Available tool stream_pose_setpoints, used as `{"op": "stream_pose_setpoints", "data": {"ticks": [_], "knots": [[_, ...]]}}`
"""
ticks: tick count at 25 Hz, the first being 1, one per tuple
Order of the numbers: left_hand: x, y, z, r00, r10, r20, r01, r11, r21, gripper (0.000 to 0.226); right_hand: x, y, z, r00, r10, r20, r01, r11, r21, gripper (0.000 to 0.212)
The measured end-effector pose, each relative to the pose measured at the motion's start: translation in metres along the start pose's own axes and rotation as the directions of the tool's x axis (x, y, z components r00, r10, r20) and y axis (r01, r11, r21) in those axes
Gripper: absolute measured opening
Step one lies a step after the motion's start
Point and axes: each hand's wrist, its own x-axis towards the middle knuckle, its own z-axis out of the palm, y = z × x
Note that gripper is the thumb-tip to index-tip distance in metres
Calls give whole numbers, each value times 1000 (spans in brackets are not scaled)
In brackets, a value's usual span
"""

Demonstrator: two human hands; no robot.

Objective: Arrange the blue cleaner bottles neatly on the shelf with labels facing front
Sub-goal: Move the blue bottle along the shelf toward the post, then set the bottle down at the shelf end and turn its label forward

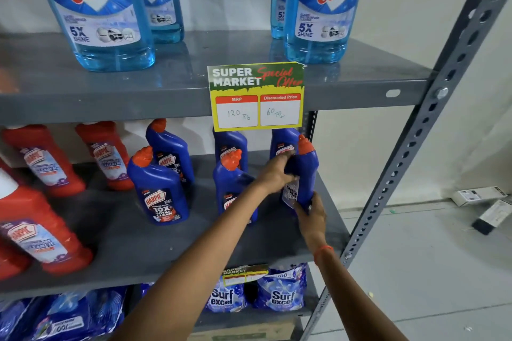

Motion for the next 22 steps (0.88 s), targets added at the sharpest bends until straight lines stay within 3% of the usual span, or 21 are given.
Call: {"op": "stream_pose_setpoints", "data": {"ticks": [5, 8, 10, 12, 14, 15, 17, 19, 22], "knots": [[11, -6, -16, 990, -12, 142, 28, 994, -108, 56, -4, 4, -26, 986, -55, 157, 51, 998, 34, 29], [10, 4, -22, 986, -10, 169, 40, 984, -176, 50, -2, 7, -36, 960, -44, 275, 16, 995, 103, 39], [8, 7, -18, 999, -9, 51, 18, 984, -180, 49, 3, 3, -40, 946, -47, 322, 24, 997, 77, 59], [5, 10, -8, 988, -56, -146, 38, 992, -118, 53, 5, -11, -37, 927, -89, 366, 96, 995, -3, 91], [1, 17, 0, 947, -101, -304, 86, 994, -62, 52, 1, -27, -26, 939, -103, 329, 147, 983, -112, 130], [0, 20, 1, 936, -114, -333, 94, 993, -74, 52, -2, -32, -22, 949, -101, 300, 150, 978, -144, 137], [-1, 21, -1, 953, -163, -255, 85, 953, -291, 53, -7, -37, -26, 944, -157, 290, 182, 981, -62, 117], [-4, 16, -11, 987, -158, -1, 131, 821, -556, 41, -15, -42, -36, 927, -204, 316, 182, 978, 97, 85], [-12, 1, -23, 936, 7, 352, 262, 653, -710, 39, -21, -45, -49, 908, -141, 395, 9, 948, 317, 70]]}}
